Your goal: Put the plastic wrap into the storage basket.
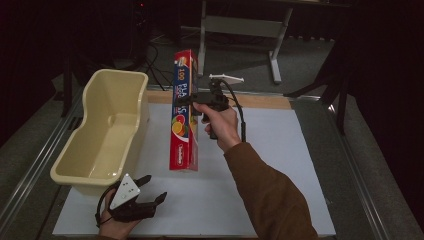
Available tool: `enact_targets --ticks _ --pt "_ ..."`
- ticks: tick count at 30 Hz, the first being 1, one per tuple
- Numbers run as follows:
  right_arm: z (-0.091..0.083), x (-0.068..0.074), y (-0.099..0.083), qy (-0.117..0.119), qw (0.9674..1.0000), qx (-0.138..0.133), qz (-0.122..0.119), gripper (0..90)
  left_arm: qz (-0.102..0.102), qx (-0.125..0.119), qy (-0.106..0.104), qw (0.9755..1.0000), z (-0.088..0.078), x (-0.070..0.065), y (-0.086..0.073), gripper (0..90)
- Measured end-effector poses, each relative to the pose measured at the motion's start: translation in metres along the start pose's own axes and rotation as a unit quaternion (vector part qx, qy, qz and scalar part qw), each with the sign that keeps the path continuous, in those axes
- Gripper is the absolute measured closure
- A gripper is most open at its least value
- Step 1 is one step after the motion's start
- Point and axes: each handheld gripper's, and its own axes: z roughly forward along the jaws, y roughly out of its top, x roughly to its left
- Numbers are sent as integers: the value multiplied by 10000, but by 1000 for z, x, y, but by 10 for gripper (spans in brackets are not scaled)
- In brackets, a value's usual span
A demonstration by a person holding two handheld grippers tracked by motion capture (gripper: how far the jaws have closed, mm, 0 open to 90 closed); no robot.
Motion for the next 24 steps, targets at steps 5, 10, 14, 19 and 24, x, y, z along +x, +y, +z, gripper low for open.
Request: enact_targets --ticks 5,10,14,19,24 --pt "8 6 4 176 9998 -68 60 412 13 -22 -18 10000 0 -1 0 270" --pt "19 12 8 185 9997 -136 80 411 59 -33 -56 10000 1 -3 1 270" --pt "26 17 11 244 9995 -172 114 411 56 -48 -52 10000 1 -2 1 270" --pt "42 27 20 216 9996 -178 95 411 60 -56 -53 10000 2 -3 1 270" --pt "53 32 21 428 9984 -288 234 411 113 -73 -47 9999 2 -5 1 270"
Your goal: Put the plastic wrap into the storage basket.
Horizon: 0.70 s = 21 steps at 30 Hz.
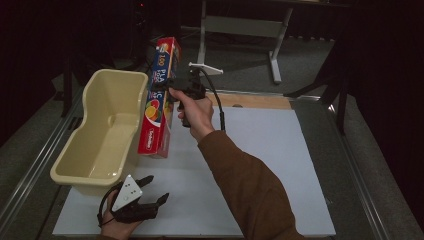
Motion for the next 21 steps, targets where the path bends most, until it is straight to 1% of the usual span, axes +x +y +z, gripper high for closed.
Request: enact_targets --ticks 3,8,9,12,14,15,21 --pt "7 2 0 -30 10000 -47 7 411 -10 6 10 10000 0 0 0 270" --pt "17 5 -1 75 9999 -41 93 411 7 -27 33 10000 -1 1 0 271" --pt "21 8 -2 74 9999 -35 76 411 15 -28 38 10000 -1 0 0 273" --pt "27 11 -2 55 10000 -70 27 411 31 -64 23 10000 -1 -1 0 273" --pt "29 12 -3 64 9999 -88 38 411 38 -69 6 10000 -2 -1 0 273" --pt "34 14 -3 77 9999 -101 63 411 38 -70 3 10000 -2 -1 0 273" --pt "44 18 -7 106 9998 -139 46 410 63 -101 -27 9999 -1 -2 0 273"
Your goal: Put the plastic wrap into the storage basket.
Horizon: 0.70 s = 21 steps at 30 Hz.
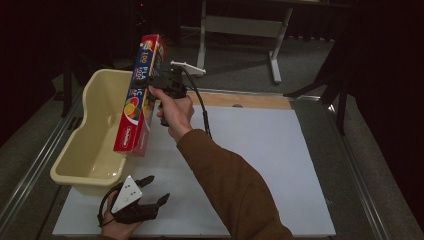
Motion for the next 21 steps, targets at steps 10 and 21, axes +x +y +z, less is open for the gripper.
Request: enact_targets --ticks 10,21 --pt "19 0 -7 -2 10000 -67 55 410 -29 -81 -43 10000 -2 1 0 276" --pt "45 -2 -21 -47 9999 143 27 409 -73 -150 -37 9999 -3 3 -1 276"
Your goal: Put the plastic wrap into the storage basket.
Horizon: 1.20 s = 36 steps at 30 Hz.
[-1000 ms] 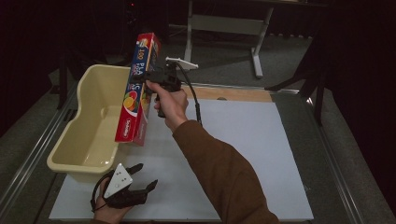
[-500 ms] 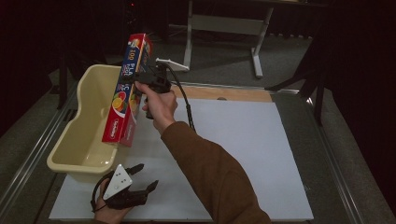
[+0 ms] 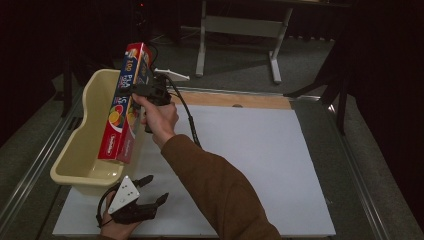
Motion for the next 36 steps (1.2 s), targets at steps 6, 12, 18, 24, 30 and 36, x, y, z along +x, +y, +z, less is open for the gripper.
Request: enact_targets --ticks 6,12,18,24,30,36 --pt "15 -2 -9 -43 10000 23 1 409 14 -2 -48 10000 0 0 0 276" --pt "30 -8 -14 -116 9999 66 83 409 -22 -16 -35 10000 -1 1 -1 276" --pt "37 -13 -19 -163 9997 66 176 408 -32 -33 10 10000 -2 1 -1 276" --pt "43 -19 -23 -351 9990 152 250 407 -46 -35 37 10000 -3 2 -2 276" --pt "50 -24 -27 -473 9977 291 398 404 -46 -35 33 10000 -4 2 -1 276" --pt "54 -28 -28 -736 9948 354 614 400 -48 -44 32 10000 -4 2 -1 276"
